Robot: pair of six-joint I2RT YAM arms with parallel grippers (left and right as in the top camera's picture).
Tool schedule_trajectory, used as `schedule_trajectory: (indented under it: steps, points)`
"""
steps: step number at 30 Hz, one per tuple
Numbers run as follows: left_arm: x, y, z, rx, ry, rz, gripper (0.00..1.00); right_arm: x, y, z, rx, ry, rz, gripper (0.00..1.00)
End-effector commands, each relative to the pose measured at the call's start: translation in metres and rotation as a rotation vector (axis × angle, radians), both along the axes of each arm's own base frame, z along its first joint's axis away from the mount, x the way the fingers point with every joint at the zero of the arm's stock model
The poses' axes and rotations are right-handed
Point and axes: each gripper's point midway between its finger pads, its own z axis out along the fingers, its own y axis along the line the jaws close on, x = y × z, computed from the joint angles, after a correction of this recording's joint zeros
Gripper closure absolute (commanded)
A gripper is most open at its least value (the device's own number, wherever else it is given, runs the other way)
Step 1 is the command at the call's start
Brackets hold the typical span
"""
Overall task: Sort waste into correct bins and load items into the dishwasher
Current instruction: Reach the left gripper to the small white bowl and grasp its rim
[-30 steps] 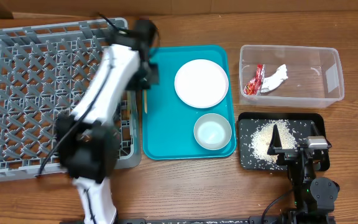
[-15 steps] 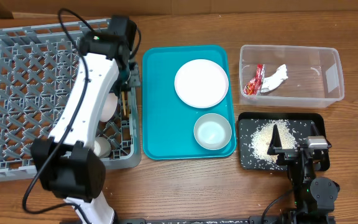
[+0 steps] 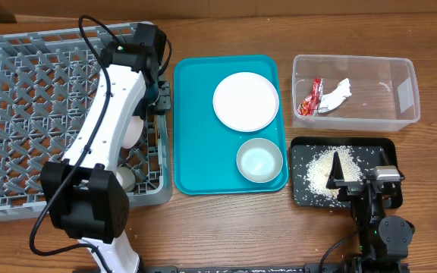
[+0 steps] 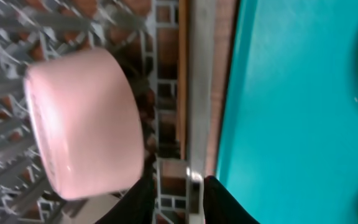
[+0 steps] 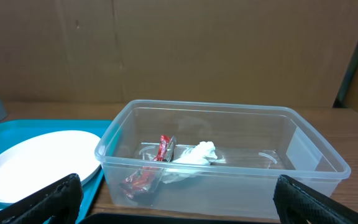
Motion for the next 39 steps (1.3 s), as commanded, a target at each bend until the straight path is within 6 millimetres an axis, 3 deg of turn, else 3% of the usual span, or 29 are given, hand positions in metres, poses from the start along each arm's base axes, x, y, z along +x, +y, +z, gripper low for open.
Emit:
schedule_trajectory:
  steps: [1, 5, 8, 13, 23, 27, 30, 32, 36, 39]
  points:
    - [0.007, -0.031, 0.039, -0.145, -0.087, -0.060, 0.71, 0.000, -0.003, -0.002, -0.005, -0.005, -0.014, 0.00]
    - [0.015, -0.071, 0.066, -0.192, -0.179, -0.176, 0.62, 0.000, -0.003, -0.002, -0.005, -0.005, -0.014, 0.00]
    - [0.020, -0.100, 0.063, -0.199, -0.215, -0.248, 0.60, 0.000, -0.003, -0.002, -0.005, -0.005, -0.014, 0.00]
    - [0.001, -0.142, 0.042, -0.256, -0.125, -0.276, 0.71, 0.000, -0.003, -0.002, -0.005, -0.005, -0.014, 0.00]
    - [-0.069, -0.187, -0.008, -0.180, 0.116, -0.398, 0.64, 0.000, -0.003, -0.002, -0.005, -0.005, -0.014, 0.00]
    - [-0.080, -0.210, -0.033, -0.195, 0.110, -0.458, 0.59, 0.000, -0.003, -0.002, -0.005, -0.005, -0.014, 0.00]
    - [-0.089, -0.213, -0.060, -0.189, 0.119, -0.439, 0.59, 0.000, -0.003, -0.002, -0.005, -0.005, -0.014, 0.00]
    - [-0.096, -0.205, -0.088, -0.181, 0.139, -0.402, 0.60, 0.000, -0.003, -0.002, -0.005, -0.005, -0.014, 0.00]
    - [-0.097, -0.197, -0.107, -0.181, 0.139, -0.386, 0.62, 0.000, -0.003, -0.002, -0.005, -0.005, -0.014, 0.00]
    - [-0.096, -0.196, -0.115, -0.187, 0.129, -0.385, 0.73, 0.000, -0.003, -0.002, -0.005, -0.005, -0.014, 0.00]
